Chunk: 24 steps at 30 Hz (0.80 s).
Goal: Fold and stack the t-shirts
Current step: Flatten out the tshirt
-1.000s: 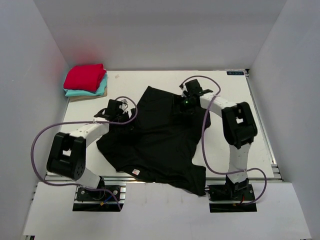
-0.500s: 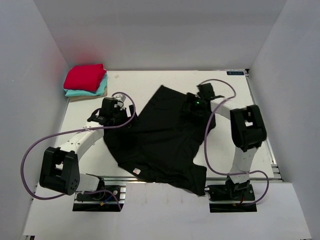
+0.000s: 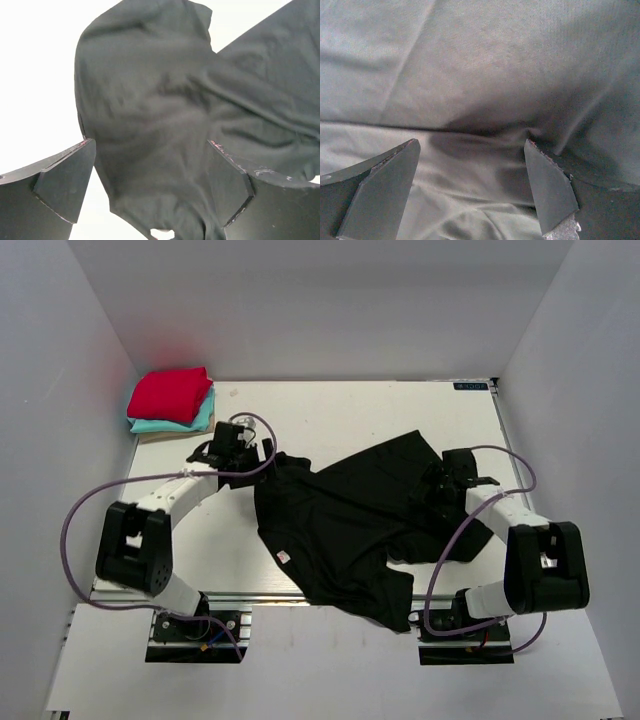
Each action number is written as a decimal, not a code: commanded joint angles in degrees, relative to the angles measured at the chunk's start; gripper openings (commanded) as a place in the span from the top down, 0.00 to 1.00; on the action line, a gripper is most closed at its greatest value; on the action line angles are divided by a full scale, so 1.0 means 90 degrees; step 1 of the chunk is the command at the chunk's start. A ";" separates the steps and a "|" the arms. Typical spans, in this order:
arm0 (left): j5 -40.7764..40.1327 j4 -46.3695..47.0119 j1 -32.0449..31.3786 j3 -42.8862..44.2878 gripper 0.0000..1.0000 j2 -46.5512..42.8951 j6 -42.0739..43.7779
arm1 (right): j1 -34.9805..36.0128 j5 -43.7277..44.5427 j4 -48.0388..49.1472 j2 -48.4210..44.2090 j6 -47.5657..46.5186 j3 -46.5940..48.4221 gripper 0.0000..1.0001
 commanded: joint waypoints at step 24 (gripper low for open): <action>0.0353 0.0471 0.0024 0.2426 0.00 0.2956 0.2970 | -0.0070 0.0376 -0.0301 0.2684 -0.2406 0.4389 0.10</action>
